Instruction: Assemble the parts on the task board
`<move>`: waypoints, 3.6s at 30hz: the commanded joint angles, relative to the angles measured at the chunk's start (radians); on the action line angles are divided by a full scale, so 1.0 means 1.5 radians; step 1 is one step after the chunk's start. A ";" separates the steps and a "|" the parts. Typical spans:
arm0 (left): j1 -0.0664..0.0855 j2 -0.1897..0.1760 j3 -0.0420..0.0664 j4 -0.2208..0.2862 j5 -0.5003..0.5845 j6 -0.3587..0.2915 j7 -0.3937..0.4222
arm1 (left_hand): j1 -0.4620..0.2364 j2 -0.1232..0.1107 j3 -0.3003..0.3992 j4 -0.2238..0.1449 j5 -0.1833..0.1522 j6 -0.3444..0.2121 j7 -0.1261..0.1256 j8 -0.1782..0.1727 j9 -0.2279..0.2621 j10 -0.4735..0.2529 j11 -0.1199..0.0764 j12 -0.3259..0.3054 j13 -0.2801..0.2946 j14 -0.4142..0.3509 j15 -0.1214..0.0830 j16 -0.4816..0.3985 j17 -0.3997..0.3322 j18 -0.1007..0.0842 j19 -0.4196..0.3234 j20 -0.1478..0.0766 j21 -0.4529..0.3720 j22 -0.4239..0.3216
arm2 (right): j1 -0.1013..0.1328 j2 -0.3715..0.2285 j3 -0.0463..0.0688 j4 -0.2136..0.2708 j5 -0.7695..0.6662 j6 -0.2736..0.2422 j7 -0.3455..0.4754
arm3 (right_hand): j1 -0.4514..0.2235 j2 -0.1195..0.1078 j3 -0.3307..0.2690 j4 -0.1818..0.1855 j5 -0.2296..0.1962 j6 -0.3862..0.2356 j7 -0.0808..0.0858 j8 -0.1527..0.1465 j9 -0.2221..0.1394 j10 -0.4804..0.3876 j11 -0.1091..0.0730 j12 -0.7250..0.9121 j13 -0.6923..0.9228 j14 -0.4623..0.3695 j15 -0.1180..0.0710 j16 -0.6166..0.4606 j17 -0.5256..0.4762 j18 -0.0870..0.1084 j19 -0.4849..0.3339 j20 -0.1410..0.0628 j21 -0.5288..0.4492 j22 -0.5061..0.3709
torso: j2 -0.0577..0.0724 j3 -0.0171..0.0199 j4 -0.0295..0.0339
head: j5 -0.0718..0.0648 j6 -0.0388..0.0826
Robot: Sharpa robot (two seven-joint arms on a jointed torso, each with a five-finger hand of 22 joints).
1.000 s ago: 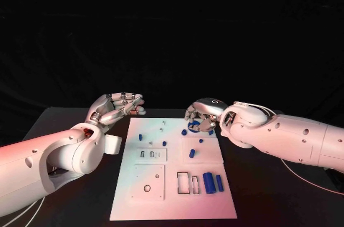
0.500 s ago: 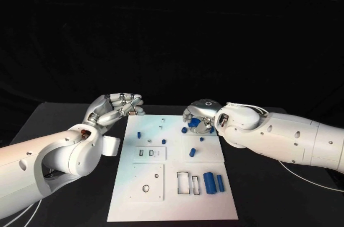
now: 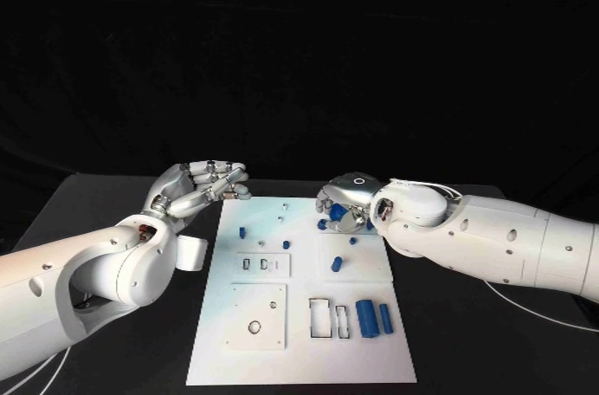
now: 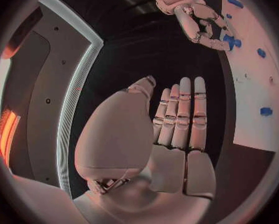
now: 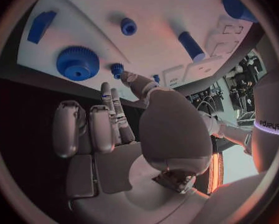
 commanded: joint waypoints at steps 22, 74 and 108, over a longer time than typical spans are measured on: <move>0.007 -0.001 0.001 0.002 0.002 0.014 -0.003 | -0.001 -0.004 0.005 -0.001 -0.003 -0.006 0.000 -0.003 -0.001 0.000 0.004 -0.005 0.000 -0.002 0.002 -0.001 0.002 0.008 0.006 0.000 0.005 0.001 | -0.008 0.014 -0.001 -0.017 -0.012 0.017 0.000 | 0.014 0.013 0.026 0.011 -0.004 0.024 -0.004 0.006 0.016 0.030 -0.009 0.007 0.011 0.031 0.000 0.019 0.012 -0.012 0.015 -0.002 0.030 0.039 | 0.010 0.0007 -0.0014 | 0.003 -0.003; 0.008 0.002 0.001 -0.007 0.004 0.018 -0.011 | 0.002 0.000 0.012 -0.003 -0.003 -0.007 0.001 -0.005 -0.001 -0.001 0.004 -0.010 0.000 0.000 0.001 0.000 0.007 0.008 0.008 -0.001 0.008 0.002 | -0.003 0.106 0.004 -0.076 0.017 -0.163 -0.060 | 0.007 0.040 0.049 0.032 -0.053 0.060 -0.025 0.034 0.054 0.079 -0.027 0.012 0.030 0.033 -0.015 0.034 0.025 -0.022 0.041 -0.016 0.064 0.096 | 0.022 -0.0011 0.0074 | 0.005 0.021; 0.014 0.006 0.001 -0.008 0.004 0.019 -0.013 | 0.004 0.000 0.014 -0.004 -0.003 -0.007 0.000 -0.005 0.000 0.000 0.004 -0.011 0.000 -0.001 0.002 0.000 0.008 0.008 0.007 -0.002 0.008 0.002 | -0.011 0.147 0.004 -0.123 0.045 -0.138 -0.046 | -0.006 0.036 0.047 0.045 -0.061 0.052 -0.022 0.031 0.058 0.075 -0.025 0.006 0.032 0.033 -0.013 0.036 0.024 -0.022 0.040 -0.015 0.063 0.096 | 0.025 -0.0018 0.0069 | 0.011 0.016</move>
